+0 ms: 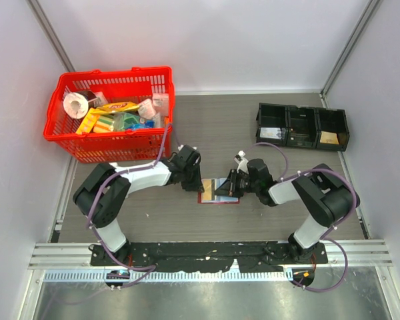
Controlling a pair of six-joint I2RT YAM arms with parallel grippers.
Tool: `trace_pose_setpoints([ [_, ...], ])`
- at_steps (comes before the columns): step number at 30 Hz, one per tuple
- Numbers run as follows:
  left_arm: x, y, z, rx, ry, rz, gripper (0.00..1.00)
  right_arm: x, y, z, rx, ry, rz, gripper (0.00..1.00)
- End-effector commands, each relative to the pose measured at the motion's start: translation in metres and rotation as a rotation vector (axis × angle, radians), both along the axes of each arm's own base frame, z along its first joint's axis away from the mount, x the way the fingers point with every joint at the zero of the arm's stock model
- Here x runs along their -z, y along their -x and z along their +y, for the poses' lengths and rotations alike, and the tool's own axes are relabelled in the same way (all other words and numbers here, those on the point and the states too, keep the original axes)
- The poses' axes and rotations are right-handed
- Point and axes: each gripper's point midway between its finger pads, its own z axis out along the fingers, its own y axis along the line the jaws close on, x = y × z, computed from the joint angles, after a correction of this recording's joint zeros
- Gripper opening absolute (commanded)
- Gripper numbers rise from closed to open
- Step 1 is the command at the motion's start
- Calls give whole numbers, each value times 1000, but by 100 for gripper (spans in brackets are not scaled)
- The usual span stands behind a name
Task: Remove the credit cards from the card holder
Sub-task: Remove the credit card from the card holder.
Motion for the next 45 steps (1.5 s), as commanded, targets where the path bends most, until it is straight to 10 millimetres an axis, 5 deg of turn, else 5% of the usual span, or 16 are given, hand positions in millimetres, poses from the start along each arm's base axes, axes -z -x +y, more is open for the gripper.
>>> trace_pose_setpoints([
  [1,22,11,13,-30,-77,68,7,-16,-19,-12,17,30,-98,1],
  [10,22,11,14,-37,-82,65,6,-1,-5,-36,-3,92,-15,1],
  [21,12,7,14,-39,-69,33,9,-10,-9,-50,36,183,-40,1],
  [27,-9,-1,11,-18,-55,-60,14,-32,-18,-64,79,267,-106,1],
  [30,-29,-5,2,26,-38,-150,22,-38,-18,-69,100,292,-101,1],
  [40,-106,-5,-20,228,-75,-583,76,-75,-22,-76,209,284,-74,1],
  [45,-133,10,-29,374,-82,-844,83,-104,-24,-74,277,211,-71,1],
])
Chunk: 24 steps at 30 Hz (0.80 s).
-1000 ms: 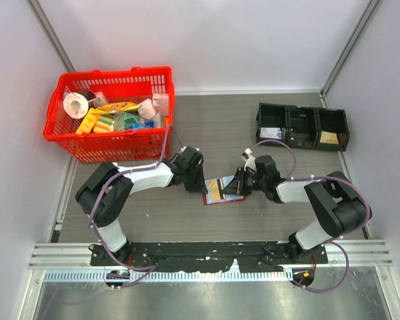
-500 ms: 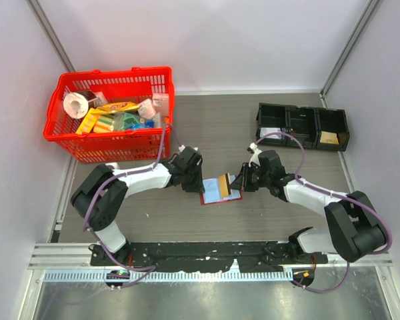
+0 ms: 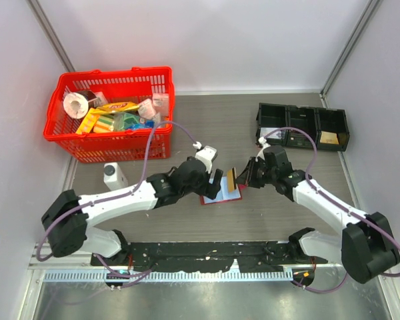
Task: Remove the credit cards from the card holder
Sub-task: Remove the credit card from the card holder, then place the credit card in the storage box.
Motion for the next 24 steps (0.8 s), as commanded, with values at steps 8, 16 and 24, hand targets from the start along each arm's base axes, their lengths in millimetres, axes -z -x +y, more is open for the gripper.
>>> trace_pose_setpoints([
  [8,-60,14,-30,274,77,-617,82,-71,-10,2,153,-141,-25,1],
  [16,-62,16,-53,297,15,-836,76,-89,-5,6,162,-198,-20,1],
  [24,-66,6,-72,228,-45,-958,64,-97,-2,5,171,-218,-26,1],
])
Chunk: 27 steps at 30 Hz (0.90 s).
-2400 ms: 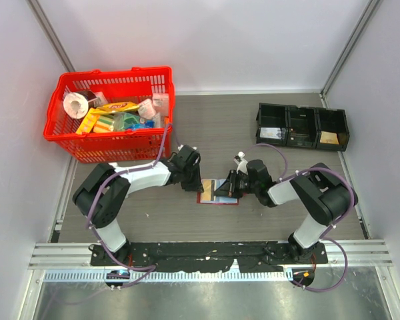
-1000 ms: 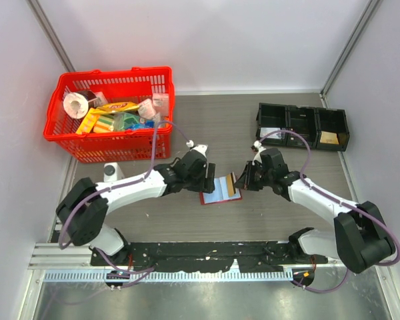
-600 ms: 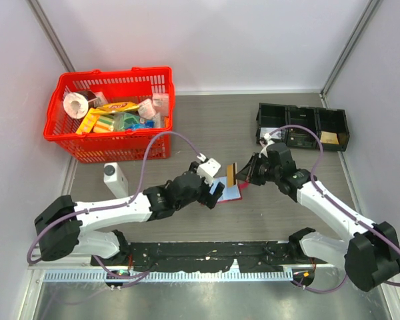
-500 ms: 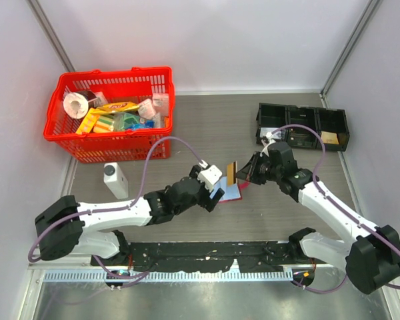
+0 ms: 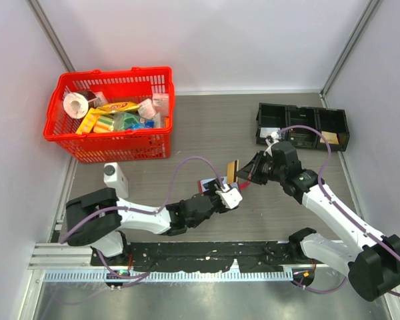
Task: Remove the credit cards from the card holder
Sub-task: Place the credit card in the storage box.
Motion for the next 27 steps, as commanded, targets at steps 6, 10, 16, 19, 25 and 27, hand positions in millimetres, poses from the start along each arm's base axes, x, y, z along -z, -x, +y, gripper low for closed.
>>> trace_pose_setpoints([
  [6,-60,-28,-21,-145,166,-215,50,-32,-5,2,18,-54,-59,1],
  [10,-64,-29,-22,-156,189,-215,29,-37,-6,2,23,-58,-69,1],
  [16,-69,-29,-11,-193,241,-189,0,-56,-15,0,25,-47,-149,11],
  [19,-70,-28,-3,-215,290,-126,0,-82,-23,-5,26,-8,-258,27],
  [25,-67,-23,1,-125,384,165,0,-109,-29,-13,-60,138,-367,44],
  [27,-70,-24,5,-94,423,255,0,-109,-28,-16,-102,193,-402,45],
])
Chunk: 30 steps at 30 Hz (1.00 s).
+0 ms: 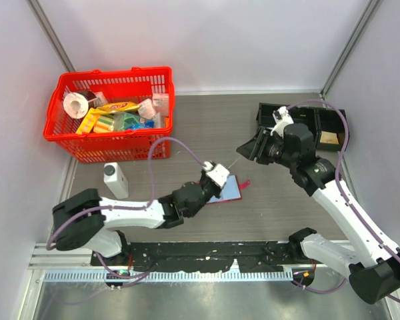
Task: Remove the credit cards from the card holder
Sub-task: Place the credit card in the storage box.
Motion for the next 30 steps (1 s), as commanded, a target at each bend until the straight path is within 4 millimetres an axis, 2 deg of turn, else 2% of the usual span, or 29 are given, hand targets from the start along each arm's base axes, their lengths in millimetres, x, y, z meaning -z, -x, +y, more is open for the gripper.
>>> trace_pose_setpoints([
  [1,-13,1,6,89,190,232,0,-15,-3,-11,-65,155,-125,45],
  [5,-16,-7,18,95,250,351,0,-25,-1,-18,-105,233,-178,47],
  [7,-16,-11,23,73,294,421,0,-24,2,-19,-135,264,-176,47],
  [10,-16,-24,35,5,380,529,0,-16,3,-20,-142,297,-181,48],
  [11,-15,-28,39,-23,420,572,0,-19,2,-18,-141,299,-206,49],
  [13,-14,-34,45,-70,494,652,0,-7,4,-16,-134,311,-217,49],
  [16,-10,-42,51,-162,550,757,0,-2,6,-6,-121,354,-282,50],
  [19,-5,-48,52,-247,582,867,0,7,9,3,-115,459,-349,50],
  [23,-7,-49,44,-287,615,1002,0,12,10,13,-100,592,-430,50],
  [30,-12,-49,35,-326,671,1113,0,8,18,34,-119,714,-618,50],
])
